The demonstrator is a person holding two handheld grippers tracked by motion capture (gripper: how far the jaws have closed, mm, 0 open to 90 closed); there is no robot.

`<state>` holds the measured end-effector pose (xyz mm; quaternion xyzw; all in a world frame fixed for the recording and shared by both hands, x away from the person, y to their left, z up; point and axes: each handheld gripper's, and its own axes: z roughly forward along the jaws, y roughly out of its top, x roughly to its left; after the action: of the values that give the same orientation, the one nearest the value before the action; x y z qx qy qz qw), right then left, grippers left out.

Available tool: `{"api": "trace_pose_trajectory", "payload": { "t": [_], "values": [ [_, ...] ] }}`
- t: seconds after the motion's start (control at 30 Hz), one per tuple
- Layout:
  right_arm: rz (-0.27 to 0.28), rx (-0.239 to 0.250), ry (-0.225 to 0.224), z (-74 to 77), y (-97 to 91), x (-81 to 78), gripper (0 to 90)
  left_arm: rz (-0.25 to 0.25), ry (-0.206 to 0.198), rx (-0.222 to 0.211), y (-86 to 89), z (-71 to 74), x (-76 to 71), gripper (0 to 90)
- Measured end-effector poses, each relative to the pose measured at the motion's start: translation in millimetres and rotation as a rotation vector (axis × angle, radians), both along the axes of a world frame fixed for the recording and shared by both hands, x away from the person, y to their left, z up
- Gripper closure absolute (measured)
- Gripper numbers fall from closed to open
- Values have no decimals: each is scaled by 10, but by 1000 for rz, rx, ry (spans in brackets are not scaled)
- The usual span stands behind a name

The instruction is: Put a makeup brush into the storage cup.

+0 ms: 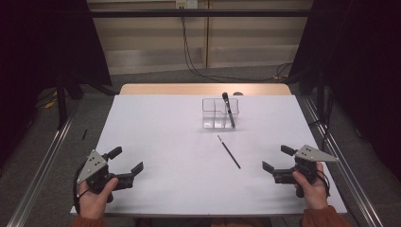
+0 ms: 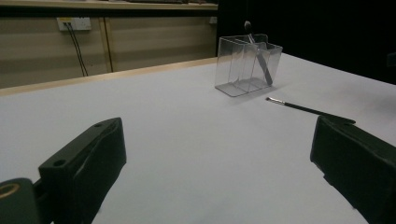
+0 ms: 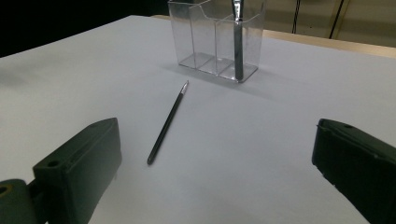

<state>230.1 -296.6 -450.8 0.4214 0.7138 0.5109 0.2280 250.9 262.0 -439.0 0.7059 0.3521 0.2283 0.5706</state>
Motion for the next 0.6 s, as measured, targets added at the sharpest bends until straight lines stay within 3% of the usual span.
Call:
{"api": "trace_pose_trajectory", "payload": {
  "t": [0.27,0.6],
  "values": [
    [12,3,-30,10,93,81,9,-4,0,9,-4,-4,0,32],
    [26,-3,-33,52,215,257,8,-2,-2,24,-5,-8,-6,32]
  ]
}}
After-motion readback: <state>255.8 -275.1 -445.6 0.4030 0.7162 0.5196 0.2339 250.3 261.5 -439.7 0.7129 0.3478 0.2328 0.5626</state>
